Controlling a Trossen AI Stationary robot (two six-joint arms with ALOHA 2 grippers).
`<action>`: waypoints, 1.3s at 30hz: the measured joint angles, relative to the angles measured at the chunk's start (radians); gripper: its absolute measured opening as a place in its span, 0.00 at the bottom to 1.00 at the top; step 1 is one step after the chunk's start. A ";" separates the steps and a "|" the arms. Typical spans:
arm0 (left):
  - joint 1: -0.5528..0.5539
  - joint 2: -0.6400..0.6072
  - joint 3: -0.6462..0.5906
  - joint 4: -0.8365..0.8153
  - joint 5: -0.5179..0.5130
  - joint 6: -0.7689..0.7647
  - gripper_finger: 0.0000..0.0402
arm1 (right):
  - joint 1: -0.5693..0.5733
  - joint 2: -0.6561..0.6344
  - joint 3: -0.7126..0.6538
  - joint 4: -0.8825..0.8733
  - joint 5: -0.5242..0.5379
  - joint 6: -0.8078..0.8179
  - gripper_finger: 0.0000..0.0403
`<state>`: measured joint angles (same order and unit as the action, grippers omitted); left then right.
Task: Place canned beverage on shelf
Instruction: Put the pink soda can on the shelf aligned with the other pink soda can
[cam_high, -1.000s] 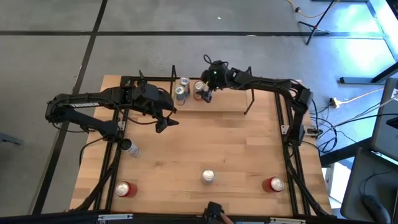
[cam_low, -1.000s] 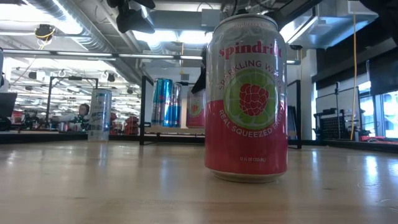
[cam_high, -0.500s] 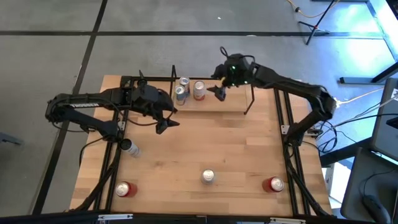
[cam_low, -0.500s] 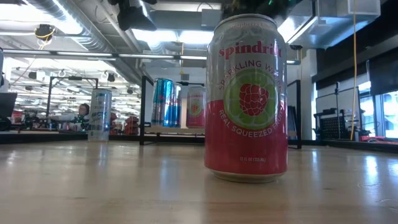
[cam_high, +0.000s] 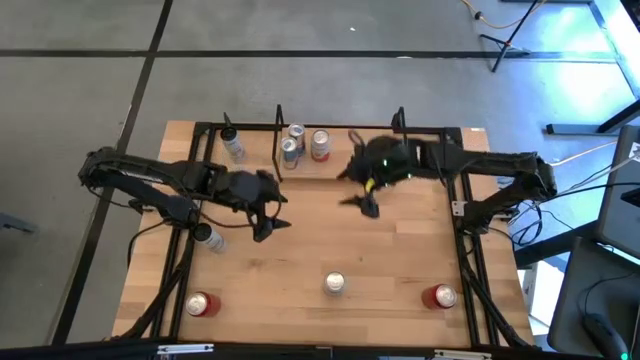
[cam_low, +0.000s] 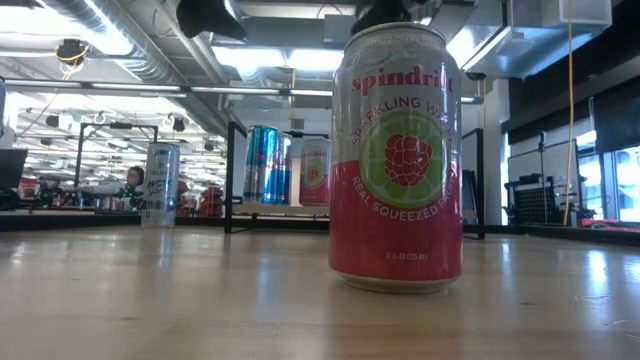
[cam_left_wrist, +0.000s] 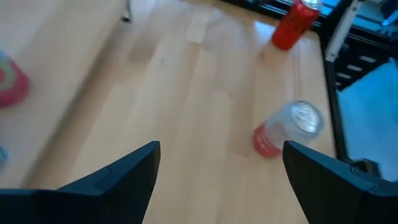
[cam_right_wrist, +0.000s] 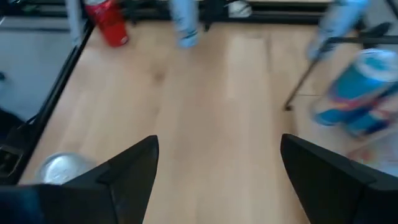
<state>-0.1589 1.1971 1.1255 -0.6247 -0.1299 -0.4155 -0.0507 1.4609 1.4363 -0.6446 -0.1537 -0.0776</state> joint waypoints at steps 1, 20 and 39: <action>-0.016 0.003 0.000 -0.003 0.001 -0.019 0.81 | 0.023 0.000 -0.008 -0.006 0.009 0.010 0.80; -0.228 0.042 0.000 0.088 -0.086 -0.288 0.81 | 0.323 0.000 -0.156 0.040 0.005 0.500 0.80; -0.523 0.091 -0.001 0.083 -0.298 -0.397 0.81 | 0.596 0.182 -0.156 0.282 0.406 0.544 0.80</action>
<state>-0.6819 1.2884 1.1248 -0.5419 -0.4279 -0.8129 0.5454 1.6433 1.2808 -0.3626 0.2523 0.4666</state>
